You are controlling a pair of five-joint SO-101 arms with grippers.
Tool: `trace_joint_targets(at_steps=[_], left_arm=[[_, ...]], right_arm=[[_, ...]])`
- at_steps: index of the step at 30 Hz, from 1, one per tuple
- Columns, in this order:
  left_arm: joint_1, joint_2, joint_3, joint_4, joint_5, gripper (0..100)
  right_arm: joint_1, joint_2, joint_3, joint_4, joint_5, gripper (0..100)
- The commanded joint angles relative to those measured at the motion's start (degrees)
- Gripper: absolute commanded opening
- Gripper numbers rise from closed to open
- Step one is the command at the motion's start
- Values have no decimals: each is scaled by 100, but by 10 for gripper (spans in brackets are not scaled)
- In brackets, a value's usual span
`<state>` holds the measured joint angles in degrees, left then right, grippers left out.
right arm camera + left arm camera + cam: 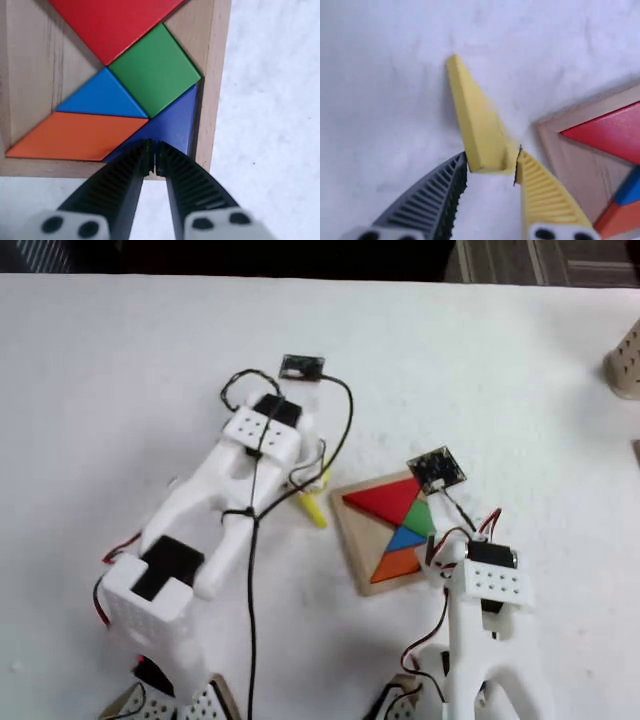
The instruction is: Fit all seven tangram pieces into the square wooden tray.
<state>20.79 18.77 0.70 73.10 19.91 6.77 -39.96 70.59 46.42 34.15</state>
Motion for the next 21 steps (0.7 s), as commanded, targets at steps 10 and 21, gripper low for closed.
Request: trace_joint_targets(at_steps=[10,21], left_arm=[[101,462,35,-642,79,180],[13,1244,-651,-193,35,20]], right_arm=[[-22,-101,-26,-92,79,19],[-22,-92,-26,-92,79,19]])
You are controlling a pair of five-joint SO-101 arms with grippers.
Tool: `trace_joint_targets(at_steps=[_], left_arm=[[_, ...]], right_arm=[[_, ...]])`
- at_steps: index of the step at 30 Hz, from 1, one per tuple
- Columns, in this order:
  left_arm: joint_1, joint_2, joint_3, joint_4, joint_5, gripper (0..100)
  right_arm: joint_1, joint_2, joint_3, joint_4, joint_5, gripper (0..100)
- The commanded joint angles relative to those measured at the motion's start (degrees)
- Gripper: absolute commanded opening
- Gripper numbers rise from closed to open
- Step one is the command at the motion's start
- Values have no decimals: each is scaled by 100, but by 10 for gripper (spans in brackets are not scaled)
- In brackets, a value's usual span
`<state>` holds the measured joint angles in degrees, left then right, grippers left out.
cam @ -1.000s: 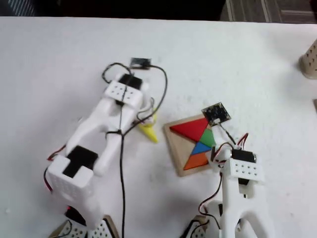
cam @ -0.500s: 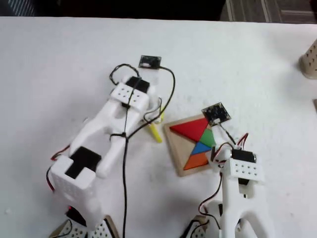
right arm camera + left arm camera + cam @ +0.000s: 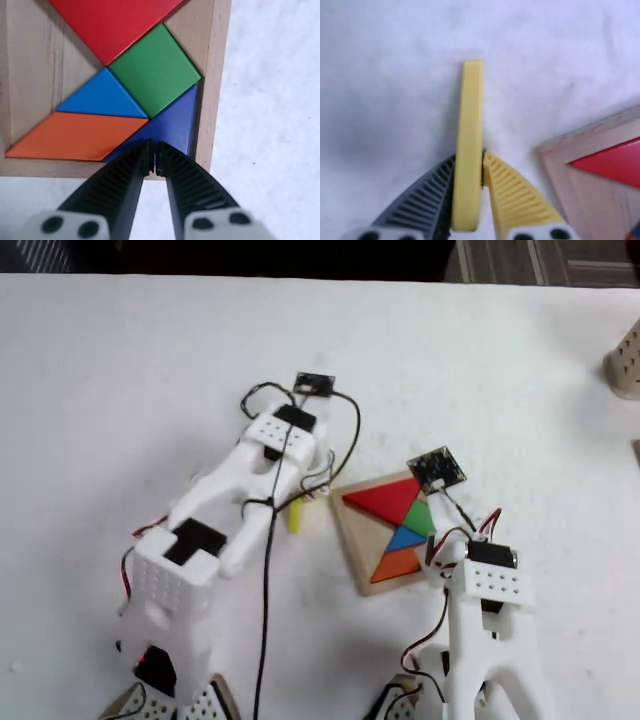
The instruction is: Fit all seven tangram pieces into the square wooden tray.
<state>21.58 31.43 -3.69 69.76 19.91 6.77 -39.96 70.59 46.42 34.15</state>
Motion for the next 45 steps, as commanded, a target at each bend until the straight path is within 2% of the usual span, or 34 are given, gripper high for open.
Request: trace_joint_targets(at_steps=[1,7,10,20,25,28,33,35,41,45], left_arm=[[-119,-22,-229,202,35,21],[-488,-119,-334,642,35,22],[-453,-374,-378,879,35,23],[567,-1385,-343,905,62,23],[1138,-1437,-343,844,70,23],[1323,-1209,-334,484,97,23],[1499,-760,-343,-62,1029,23],[1692,-629,-343,-88,1134,23],[1965,-286,-360,-220,1090,23],[2000,-154,-352,-316,97,23]], right_arm=[[-22,-92,-26,-92,79,19],[-22,-92,-26,-92,79,19],[-22,-92,-26,-92,79,19],[13,-127,-26,-92,79,19],[163,-127,-44,-92,70,19],[163,-127,-53,-92,70,19],[163,-127,-53,-92,70,19],[163,-127,-53,-92,70,19],[163,-127,-53,-92,70,19],[163,-127,-53,-92,70,19]])
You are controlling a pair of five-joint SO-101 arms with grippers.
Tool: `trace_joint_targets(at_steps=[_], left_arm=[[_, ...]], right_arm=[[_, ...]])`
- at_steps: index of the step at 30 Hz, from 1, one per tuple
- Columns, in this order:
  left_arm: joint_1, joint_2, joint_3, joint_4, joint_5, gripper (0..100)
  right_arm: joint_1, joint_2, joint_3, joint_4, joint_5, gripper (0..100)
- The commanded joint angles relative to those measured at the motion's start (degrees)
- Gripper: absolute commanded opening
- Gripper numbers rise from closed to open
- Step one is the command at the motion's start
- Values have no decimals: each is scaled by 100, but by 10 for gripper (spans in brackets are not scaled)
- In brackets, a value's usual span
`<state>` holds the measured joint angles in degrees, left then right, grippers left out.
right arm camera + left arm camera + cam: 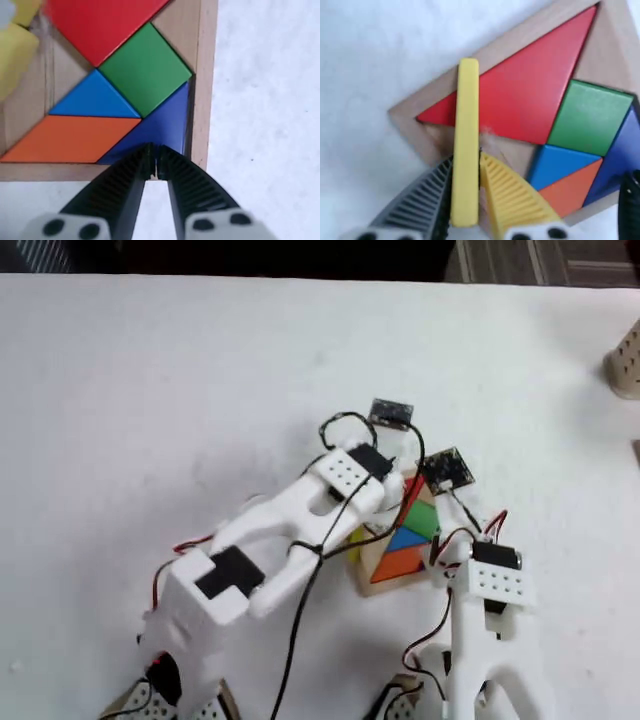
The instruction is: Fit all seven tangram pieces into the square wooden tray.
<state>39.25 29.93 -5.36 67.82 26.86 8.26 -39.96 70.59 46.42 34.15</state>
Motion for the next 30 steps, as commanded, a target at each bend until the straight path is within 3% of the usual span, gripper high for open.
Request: trace_joint_targets(at_steps=[1,5,8,13,21,30], left_arm=[[233,4,-185,-105,-756,26],[207,-31,-193,88,-993,40],[207,-40,-229,369,-1275,129],[224,-92,-229,554,-1134,256],[242,-1051,-176,976,-1160,264],[198,-1174,-229,1222,-1415,264]], right_arm=[[13,-127,-53,-92,70,19],[13,-127,-53,-92,70,19],[13,-127,-53,-92,70,19],[13,-127,-53,-92,70,19],[-4,-127,-53,-92,70,19],[-4,-127,-44,-92,70,19]])
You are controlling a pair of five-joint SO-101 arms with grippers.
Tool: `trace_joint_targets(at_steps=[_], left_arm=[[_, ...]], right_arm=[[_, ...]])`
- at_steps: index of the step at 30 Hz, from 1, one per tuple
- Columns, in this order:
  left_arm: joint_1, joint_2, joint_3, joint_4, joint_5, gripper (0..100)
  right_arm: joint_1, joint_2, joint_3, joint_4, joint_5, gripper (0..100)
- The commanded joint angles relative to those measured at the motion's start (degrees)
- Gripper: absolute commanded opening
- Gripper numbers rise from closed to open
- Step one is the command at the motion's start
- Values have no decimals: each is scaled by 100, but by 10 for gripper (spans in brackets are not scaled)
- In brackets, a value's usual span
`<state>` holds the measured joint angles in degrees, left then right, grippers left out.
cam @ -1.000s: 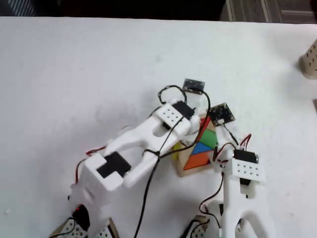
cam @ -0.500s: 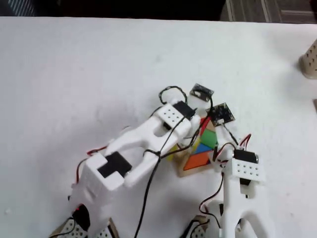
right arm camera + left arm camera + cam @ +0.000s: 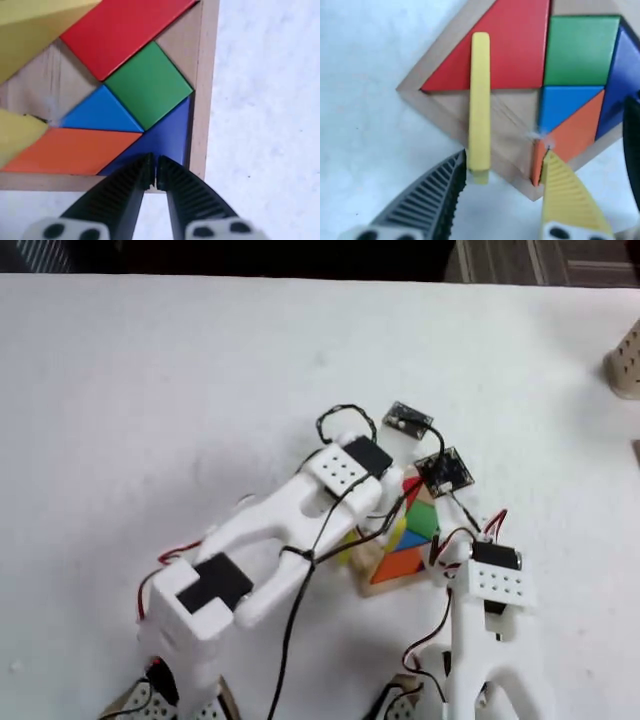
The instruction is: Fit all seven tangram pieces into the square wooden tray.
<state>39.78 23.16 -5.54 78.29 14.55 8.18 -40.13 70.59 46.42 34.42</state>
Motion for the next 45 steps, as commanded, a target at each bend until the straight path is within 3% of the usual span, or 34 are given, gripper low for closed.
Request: trace_joint_targets(at_steps=[1,17,27,29,35,37,41,45], left_arm=[[145,-505,-211,229,-220,264],[101,-1974,-158,1002,-818,263],[-980,-2440,-149,1064,-791,262],[-1200,-2457,-9,985,-809,234],[-1349,-2475,360,624,-1073,28],[-1341,-2492,360,677,-1389,24],[-1499,-2712,413,782,-1310,21],[-2114,-2985,642,695,-1310,21]], right_arm=[[4,-110,-44,-92,44,19],[4,-75,-35,-180,44,19],[163,-119,-79,-145,-9,19],[242,-119,-149,-127,-35,19],[804,-119,-325,-163,-492,19],[945,-119,-343,-180,-554,19],[1226,-119,-413,-356,-914,19],[1235,-127,-466,-338,-958,19]])
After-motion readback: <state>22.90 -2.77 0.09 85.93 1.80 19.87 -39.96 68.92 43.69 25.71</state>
